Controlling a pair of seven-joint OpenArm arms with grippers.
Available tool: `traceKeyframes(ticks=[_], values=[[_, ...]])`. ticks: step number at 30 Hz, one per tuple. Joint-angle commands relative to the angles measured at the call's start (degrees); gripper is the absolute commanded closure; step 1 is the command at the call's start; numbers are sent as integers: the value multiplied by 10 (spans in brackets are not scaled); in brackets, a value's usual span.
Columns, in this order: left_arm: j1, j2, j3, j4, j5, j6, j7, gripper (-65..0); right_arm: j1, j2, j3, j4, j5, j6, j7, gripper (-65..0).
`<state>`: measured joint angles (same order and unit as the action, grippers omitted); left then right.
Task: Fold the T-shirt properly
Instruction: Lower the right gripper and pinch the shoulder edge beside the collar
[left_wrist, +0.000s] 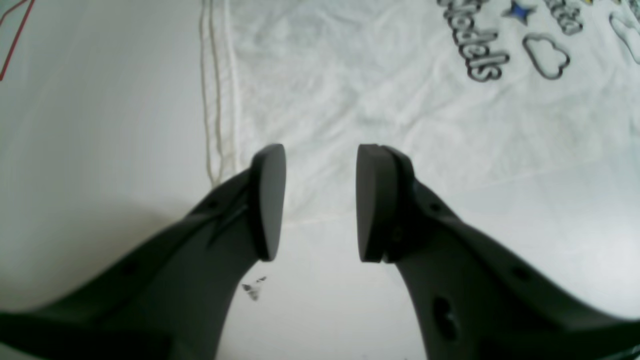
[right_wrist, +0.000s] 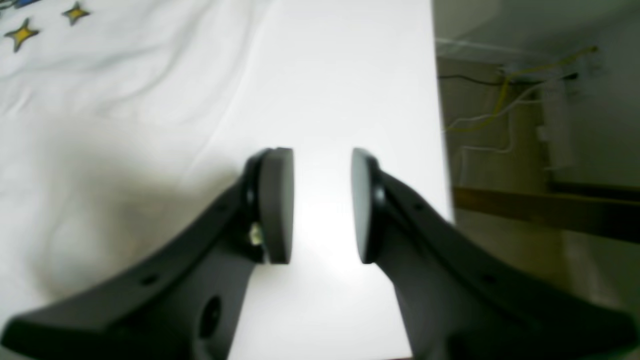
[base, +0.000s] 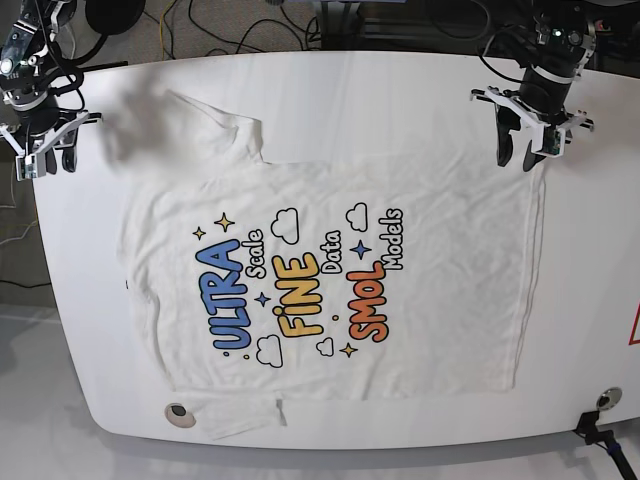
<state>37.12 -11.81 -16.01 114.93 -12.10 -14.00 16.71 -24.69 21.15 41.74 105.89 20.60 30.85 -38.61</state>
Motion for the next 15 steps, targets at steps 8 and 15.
traceKeyframes(ticks=[8, 15], values=[[-4, -8, -3, 8, -33, 3, -13, -245, 64, -25, 14, -119, 103, 24, -92, -210], [-1, -9, -5, 7, -43, 3, -7, -242, 57, -30, 16, -122, 174, 31, -132, -212]])
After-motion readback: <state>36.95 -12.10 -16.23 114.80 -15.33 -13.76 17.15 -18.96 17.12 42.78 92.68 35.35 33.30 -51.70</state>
